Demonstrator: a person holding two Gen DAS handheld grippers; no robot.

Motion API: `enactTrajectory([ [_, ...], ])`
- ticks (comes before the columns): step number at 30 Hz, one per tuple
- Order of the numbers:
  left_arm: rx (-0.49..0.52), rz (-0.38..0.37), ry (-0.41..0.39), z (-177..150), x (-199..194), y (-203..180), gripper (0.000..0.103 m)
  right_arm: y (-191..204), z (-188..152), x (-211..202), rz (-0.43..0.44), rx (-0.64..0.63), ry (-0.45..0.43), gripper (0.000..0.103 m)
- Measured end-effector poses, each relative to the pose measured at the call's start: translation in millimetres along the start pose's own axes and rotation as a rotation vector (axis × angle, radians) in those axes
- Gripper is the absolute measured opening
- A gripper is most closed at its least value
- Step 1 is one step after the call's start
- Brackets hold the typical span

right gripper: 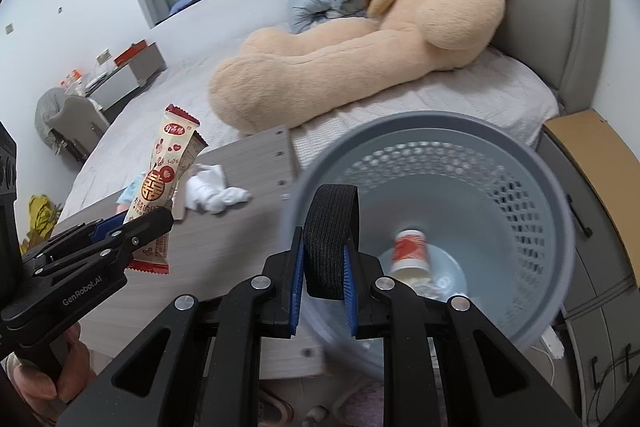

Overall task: Collect trash
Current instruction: 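Drop the wrapper into the basket with the left tool while the right drops the hair tie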

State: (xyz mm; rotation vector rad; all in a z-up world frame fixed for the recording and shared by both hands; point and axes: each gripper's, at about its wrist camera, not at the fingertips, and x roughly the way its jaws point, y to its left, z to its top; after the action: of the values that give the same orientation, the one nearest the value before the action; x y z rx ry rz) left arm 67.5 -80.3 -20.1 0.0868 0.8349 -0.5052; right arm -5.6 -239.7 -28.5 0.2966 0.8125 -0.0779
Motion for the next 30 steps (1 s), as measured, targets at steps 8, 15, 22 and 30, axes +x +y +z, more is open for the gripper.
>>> enactTrajectory([
  [8,0.063,-0.029,0.051,7.5,26.6,-55.1,0.03,-59.0,8.8,-1.1,-0.032,0.035,0.01,0.017],
  [15,0.095,-0.025,0.099,7.8,48.2,-84.8,0.03,-83.9,8.6,7.9,-0.022,0.028,0.043,0.017],
  [22,0.112,-0.022,0.13,8.3,62.2,-101.6,0.031,-105.4,6.8,13.8,-0.013,0.049,0.062,0.018],
  [30,0.123,-0.019,0.146,9.9,66.8,-109.7,0.035,-110.1,8.2,15.3,-0.006,0.054,0.059,0.024],
])
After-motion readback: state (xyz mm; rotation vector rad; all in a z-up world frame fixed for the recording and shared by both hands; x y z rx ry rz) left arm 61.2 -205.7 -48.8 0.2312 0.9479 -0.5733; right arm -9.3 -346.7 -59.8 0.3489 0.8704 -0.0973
